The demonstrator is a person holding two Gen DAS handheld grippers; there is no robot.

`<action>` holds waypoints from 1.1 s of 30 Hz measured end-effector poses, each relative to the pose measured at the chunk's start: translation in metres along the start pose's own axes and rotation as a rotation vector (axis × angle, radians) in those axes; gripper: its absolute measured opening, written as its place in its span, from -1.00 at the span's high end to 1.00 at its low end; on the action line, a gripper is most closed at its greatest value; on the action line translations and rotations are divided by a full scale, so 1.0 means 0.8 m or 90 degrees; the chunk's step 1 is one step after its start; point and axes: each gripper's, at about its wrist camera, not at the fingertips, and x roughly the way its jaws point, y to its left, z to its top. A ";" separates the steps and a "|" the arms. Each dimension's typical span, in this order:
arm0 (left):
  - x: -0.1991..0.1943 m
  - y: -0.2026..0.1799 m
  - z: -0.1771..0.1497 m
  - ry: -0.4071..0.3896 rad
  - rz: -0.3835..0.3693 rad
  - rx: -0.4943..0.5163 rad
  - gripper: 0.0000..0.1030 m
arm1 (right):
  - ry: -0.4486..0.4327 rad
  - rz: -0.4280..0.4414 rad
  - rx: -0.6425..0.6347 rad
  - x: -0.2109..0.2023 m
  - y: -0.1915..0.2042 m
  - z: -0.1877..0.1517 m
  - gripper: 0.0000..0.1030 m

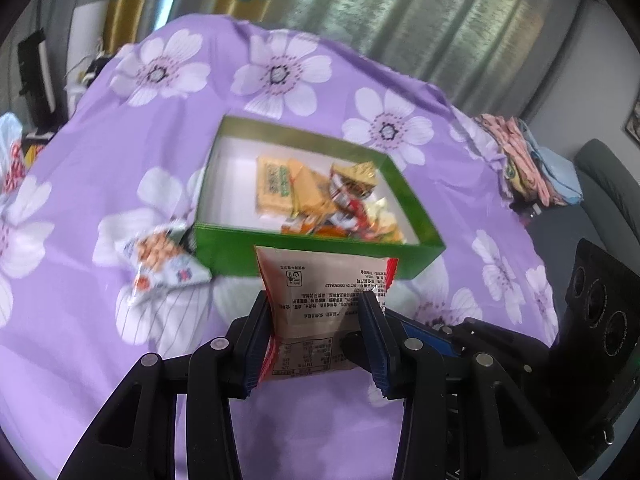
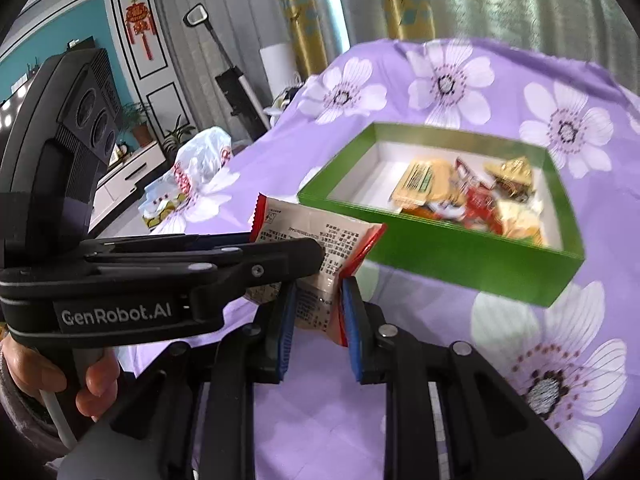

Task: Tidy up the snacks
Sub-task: 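Carry the cream bag over the green box and lower it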

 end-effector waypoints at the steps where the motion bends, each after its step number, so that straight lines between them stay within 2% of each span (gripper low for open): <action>1: 0.000 -0.003 0.003 -0.002 -0.001 0.005 0.15 | -0.005 -0.002 0.001 -0.003 -0.003 0.002 0.55; 8: 0.015 -0.025 0.038 -0.017 -0.011 0.035 0.15 | -0.039 -0.027 0.004 -0.014 -0.025 0.027 0.55; 21: 0.057 -0.040 0.088 -0.021 -0.013 0.070 0.15 | -0.065 -0.056 0.024 0.002 -0.073 0.064 0.55; 33: 0.110 -0.031 0.112 0.010 -0.023 0.061 0.15 | -0.053 -0.074 0.051 0.034 -0.109 0.079 0.54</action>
